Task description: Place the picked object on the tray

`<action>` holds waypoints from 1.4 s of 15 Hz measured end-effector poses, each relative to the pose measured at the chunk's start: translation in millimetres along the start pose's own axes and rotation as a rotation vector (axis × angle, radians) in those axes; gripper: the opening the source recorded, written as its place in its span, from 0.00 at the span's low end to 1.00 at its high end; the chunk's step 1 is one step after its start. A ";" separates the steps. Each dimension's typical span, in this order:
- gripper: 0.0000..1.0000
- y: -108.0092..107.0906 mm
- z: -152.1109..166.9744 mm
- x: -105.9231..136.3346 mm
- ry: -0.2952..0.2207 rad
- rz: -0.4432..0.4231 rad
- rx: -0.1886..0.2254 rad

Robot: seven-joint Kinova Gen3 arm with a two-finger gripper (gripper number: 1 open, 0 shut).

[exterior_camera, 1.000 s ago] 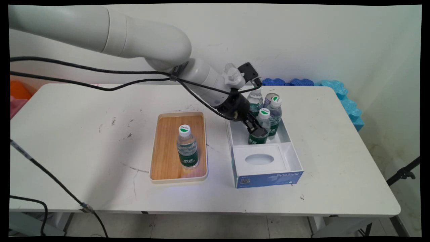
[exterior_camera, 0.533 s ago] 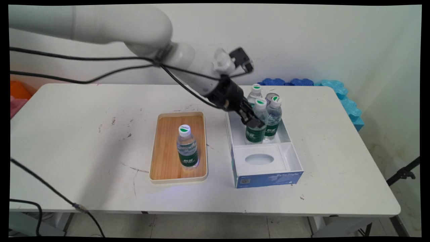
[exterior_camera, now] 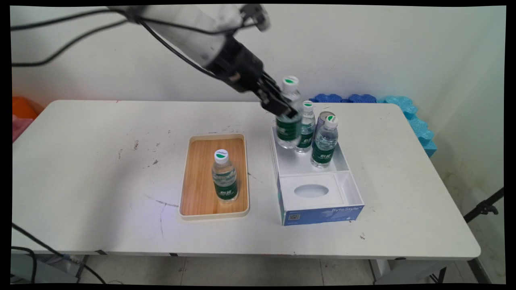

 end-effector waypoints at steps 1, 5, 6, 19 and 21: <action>0.00 -6.1 -10.6 -2.5 -0.006 0.001 0.000; 0.00 -31.8 -45.9 -21.6 -0.039 0.008 0.004; 0.00 -37.5 -52.4 -28.3 -0.047 0.012 0.005; 0.00 -104.8 -56.2 -119.8 -0.121 0.018 0.043; 0.00 -113.3 -49.2 -129.3 -0.120 0.018 0.049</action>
